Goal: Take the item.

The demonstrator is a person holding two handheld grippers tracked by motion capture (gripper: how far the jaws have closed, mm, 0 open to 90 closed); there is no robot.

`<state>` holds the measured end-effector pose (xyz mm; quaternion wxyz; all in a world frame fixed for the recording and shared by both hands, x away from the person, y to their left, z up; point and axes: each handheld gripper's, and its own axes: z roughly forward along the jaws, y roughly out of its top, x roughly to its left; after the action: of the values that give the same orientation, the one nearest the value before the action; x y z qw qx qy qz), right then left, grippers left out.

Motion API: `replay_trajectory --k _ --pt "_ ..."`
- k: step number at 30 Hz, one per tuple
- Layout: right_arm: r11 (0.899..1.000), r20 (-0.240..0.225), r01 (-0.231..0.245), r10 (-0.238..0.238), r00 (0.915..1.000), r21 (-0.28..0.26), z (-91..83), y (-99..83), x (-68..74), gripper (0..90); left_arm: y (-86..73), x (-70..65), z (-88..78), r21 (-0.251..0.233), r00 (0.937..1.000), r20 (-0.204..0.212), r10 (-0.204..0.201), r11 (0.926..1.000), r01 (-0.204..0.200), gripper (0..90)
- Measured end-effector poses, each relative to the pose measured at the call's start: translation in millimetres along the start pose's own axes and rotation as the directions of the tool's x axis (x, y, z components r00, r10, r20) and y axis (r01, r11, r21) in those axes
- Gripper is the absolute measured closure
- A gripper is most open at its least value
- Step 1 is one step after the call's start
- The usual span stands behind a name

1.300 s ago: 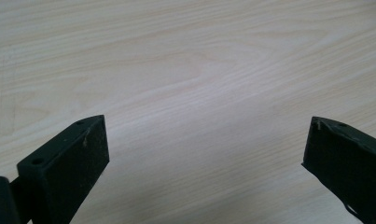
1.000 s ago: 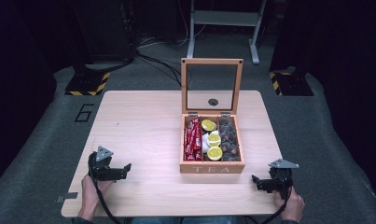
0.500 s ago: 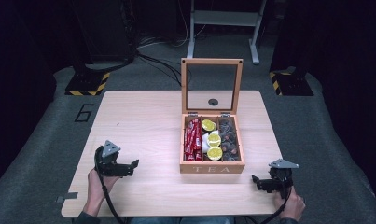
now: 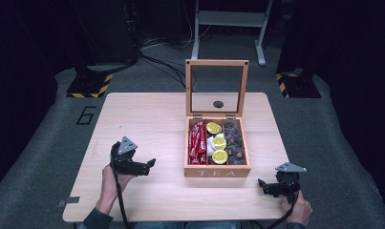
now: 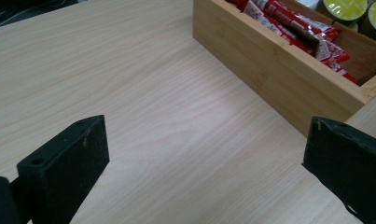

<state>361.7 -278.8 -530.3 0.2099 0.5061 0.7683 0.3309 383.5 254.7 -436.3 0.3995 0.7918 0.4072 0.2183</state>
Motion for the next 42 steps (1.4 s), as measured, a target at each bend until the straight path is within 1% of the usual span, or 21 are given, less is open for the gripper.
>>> replay_trajectory --k 6,8,9,13,15,17,19,21,22,23,24,26,31,33,35,39,40,42 --pt "1.0 0.0 -0.001 0.001 1.0 0.002 -0.1 0.0 0.1 0.0 13.0 -13.1 6.5 -0.003 0.9988 0.035 0.035 0.9994 -0.035 0.1" --pt "1.0 0.0 -0.001 0.001 1.0 0.001 -0.1 0.0 0.1 0.0 17.1 -17.4 8.8 -0.003 0.9979 0.043 0.048 0.9988 -0.048 0.1" --pt "1.0 -0.001 0.001 -0.001 1.0 0.006 -0.5 0.1 -0.1 0.0 20.4 -21.5 11.4 -0.01 0.9973 0.047 0.056 0.9984 -0.056 0.1" --pt "1.0 -0.002 0.006 -0.006 1.0 0.003 -0.3 -0.1 -0.6 0.0 28.0 -30.0 16.3 -0.017 0.9951 0.066 0.074 0.9972 -0.073 0.1" --pt "1.0 -0.002 0.013 -0.013 0.9999 0.006 -0.5 -0.2 -1.1 0.0 33.1 -35.6 20.1 -0.019 0.993 0.083 0.084 0.9964 -0.082 0.1" --pt "1.0 0.002 0.011 -0.011 0.9999 -0.002 0.2 -0.4 -0.8 0.0 36.8 -39.5 22.4 -0.018 0.9909 0.096 0.095 0.9955 -0.093 0.1" --pt "1.0 0.002 0.012 -0.012 0.9999 -0.002 0.2 -0.4 -0.8 0.0 40.4 -44.0 24.5 -0.024 0.9896 0.103 0.101 0.9948 -0.099 0.1" --pt "1.0 0.002 0.011 -0.011 0.9999 -0.002 0.2 -0.3 -0.8 0.0 44.7 -48.1 26.6 -0.022 0.9867 0.118 0.111 0.9938 -0.109 0.1" --pt "1.0 0.0 0.012 -0.012 0.9999 0.0 0.0 -0.3 -0.9 0.0 48.0 -52.4 29.5 -0.027 0.9847 0.125 0.122 0.9925 -0.119 0.1" --pt "1.0 0.0 0.012 -0.012 0.9999 0.0 0.0 -0.3 -0.9 0.0 48.0 -52.4 29.5 -0.027 0.9847 0.125 0.122 0.9925 -0.119 0.0" --pt "1.0 0.002 0.011 -0.011 0.9999 -0.003 0.2 -0.3 -0.8 0.0 49.4 -54.4 31.7 -0.032 0.9834 0.131 0.126 0.992 -0.122 0.0" --pt "1.0 0.002 0.011 -0.011 0.9999 -0.002 0.2 -0.3 -0.8 0.0 52.3 -58.6 35.3 -0.029 0.9814 0.142 0.129 0.9916 -0.126 0.1" --pt "1.0 0.002 0.004 -0.004 1.0 -0.004 0.3 -0.3 -0.3 0.0 58.7 -68.1 43.7 -0.027 0.9746 0.167 0.149 0.9888 -0.147 0.1" --pt "1.0 0.0 0.005 -0.005 1.0 -0.001 0.0 -0.2 -0.4 0.0 60.3 -69.6 45.8 -0.023 0.972 0.181 0.15 0.9887 -0.148 0.1" --pt "1.0 0.001 0.0 0.0 1.0 -0.001 0.0 -0.1 0.0 0.0 61.1 -71.5 48.7 -0.024 0.9713 0.189 0.145 0.9894 -0.143 0.1" --pt "1.0 0.001 0.0 0.0 1.0 0.0 0.0 -0.1 0.0 0.0 61.9 -74.8 54.5 -0.017 0.9691 0.197 0.148 0.9889 -0.148 0.1" --pt "1.0 -0.001 0.0 0.0 1.0 0.005 -0.4 0.0 -0.1 0.0 61.8 -76.2 56.4 -0.02 0.9696 0.197 0.145 0.9893 -0.144 0.1" --pt "1.0 0.0 0.001 -0.001 1.0 0.0 0.0 -0.1 -0.1 0.0 62.4 -78.6 59.0 -0.02 0.9679 0.204 0.147 0.989 -0.146 0.1"
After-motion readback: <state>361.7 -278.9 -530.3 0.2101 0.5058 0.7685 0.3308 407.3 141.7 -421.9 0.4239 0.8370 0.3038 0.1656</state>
